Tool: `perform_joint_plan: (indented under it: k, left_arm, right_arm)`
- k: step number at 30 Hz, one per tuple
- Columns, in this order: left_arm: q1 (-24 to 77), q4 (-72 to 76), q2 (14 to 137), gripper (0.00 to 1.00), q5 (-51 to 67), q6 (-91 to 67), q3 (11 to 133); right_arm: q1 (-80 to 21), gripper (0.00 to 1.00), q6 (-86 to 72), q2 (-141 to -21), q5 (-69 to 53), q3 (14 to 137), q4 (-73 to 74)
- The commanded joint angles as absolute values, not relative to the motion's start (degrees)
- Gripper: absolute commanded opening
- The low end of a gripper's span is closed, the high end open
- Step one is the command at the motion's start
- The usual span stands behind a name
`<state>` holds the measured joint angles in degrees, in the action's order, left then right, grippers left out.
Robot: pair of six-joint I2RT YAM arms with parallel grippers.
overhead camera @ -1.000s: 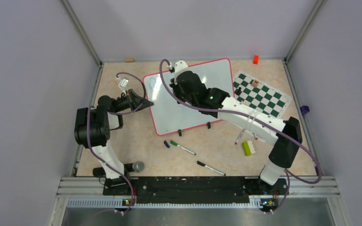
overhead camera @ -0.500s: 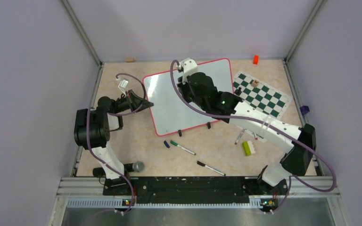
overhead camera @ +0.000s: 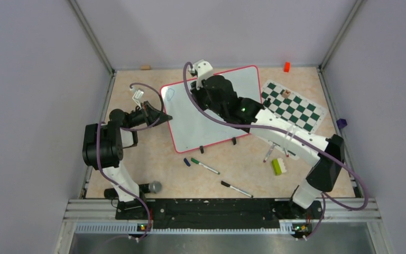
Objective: Write a sentence on the whiteboard
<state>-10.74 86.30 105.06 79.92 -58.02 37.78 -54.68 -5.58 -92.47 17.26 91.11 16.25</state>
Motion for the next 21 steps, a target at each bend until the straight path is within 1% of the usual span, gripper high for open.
perform_joint_plan:
  k: [1,9,21]
  left_arm:
    - [-10.6,92.8,103.9,0.0,80.3,-57.6,38.9]
    - [-10.6,92.8,104.0,0.0,80.5,-57.8,39.0]
    - [-10.5,92.8,104.0,0.0,80.5,-57.7,39.0]
  right_arm:
    - [-54.4,0.0,-3.8,-96.7,12.7,98.2,19.0]
    - [-54.5,0.0,-3.2,-105.4,13.3,108.0,26.2]
    - [-54.5,0.0,-2.9,-107.9,16.2,110.7,26.3]
